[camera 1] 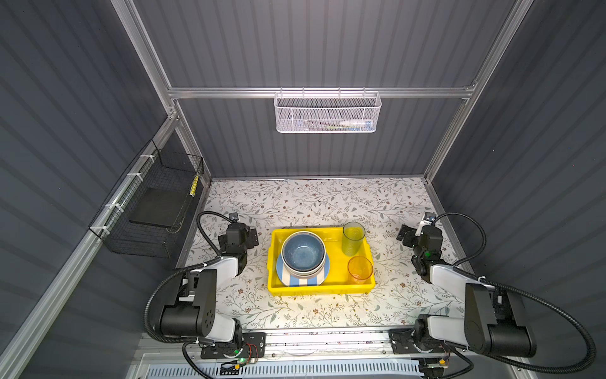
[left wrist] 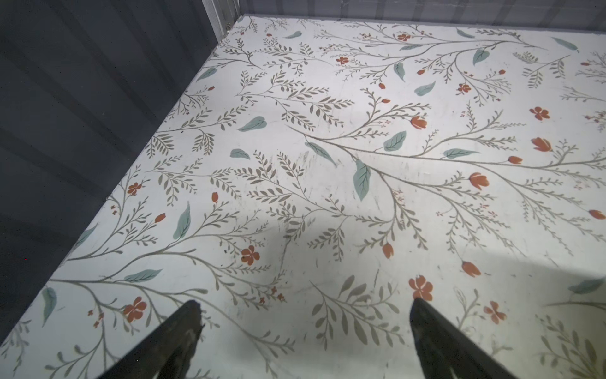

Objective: Place the mixed dishes into the plastic bin

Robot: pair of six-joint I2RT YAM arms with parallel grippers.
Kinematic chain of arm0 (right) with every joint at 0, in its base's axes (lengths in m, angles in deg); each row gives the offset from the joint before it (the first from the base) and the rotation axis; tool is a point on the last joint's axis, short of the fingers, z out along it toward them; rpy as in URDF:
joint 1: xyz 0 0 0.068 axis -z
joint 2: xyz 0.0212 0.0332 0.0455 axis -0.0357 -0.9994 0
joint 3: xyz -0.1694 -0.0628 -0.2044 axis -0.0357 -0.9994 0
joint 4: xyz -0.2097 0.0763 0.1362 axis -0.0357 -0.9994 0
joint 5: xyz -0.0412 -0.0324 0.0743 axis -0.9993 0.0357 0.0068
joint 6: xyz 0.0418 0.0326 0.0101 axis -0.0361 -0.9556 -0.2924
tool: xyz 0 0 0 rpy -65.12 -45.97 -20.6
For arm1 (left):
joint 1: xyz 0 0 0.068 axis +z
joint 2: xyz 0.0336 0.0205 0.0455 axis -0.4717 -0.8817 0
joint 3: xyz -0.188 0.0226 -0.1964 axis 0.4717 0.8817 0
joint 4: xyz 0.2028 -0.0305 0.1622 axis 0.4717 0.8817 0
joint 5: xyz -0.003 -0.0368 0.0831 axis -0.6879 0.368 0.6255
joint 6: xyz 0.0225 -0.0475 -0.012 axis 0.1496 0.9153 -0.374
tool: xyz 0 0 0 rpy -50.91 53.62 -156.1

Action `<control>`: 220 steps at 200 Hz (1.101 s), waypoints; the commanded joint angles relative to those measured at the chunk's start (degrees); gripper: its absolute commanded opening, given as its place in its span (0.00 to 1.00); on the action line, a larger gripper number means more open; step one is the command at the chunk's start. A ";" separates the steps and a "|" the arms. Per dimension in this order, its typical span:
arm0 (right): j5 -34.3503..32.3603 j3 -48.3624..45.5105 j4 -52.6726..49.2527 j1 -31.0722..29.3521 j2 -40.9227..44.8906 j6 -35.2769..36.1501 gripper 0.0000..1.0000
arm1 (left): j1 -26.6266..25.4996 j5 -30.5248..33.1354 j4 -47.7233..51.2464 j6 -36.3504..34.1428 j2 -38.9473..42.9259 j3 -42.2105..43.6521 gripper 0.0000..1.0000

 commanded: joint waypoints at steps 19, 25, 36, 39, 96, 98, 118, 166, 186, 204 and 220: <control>3.80 -6.87 24.76 0.56 -7.29 1.43 0.99 | 0.36 1.54 -13.71 -2.34 -3.30 2.14 1.00; 3.87 -8.43 31.54 0.56 -9.82 1.82 0.99 | 0.36 1.44 -15.55 -2.91 -3.91 2.32 1.00; 4.15 -9.06 29.97 0.56 -7.92 1.66 0.99 | 0.42 1.14 -16.41 -3.74 -4.62 2.21 1.00; 4.10 -8.74 27.89 0.56 -7.23 1.50 0.99 | 0.49 0.73 -16.76 -3.65 -4.92 2.16 1.00; 5.06 -5.79 24.50 0.47 -8.41 1.95 0.99 | 0.58 -2.43 -30.12 -4.67 -13.19 4.38 1.00; 5.04 -5.65 23.90 0.47 -8.28 1.88 0.99 | 0.57 -2.40 -30.64 -4.81 -13.46 4.46 1.00; 5.02 -5.84 24.84 0.47 -8.61 1.98 0.99 | 0.54 -2.37 -28.01 -4.19 -12.80 3.96 1.00; 4.98 -5.89 24.42 0.47 -8.33 1.98 0.99 | 0.59 -2.51 -28.99 -4.41 -13.22 4.07 1.00; 5.07 -5.89 24.43 0.49 -8.36 1.95 0.99 | 0.55 -2.53 -28.91 -4.32 -13.14 4.05 1.00; 5.18 -5.80 24.35 0.47 -8.31 1.99 0.99 | 0.60 -2.50 -28.91 -4.25 -13.14 4.05 1.00; 5.19 -5.72 24.19 0.47 -8.44 2.05 0.99 | 0.58 -2.59 -28.87 -4.32 -13.09 4.11 1.00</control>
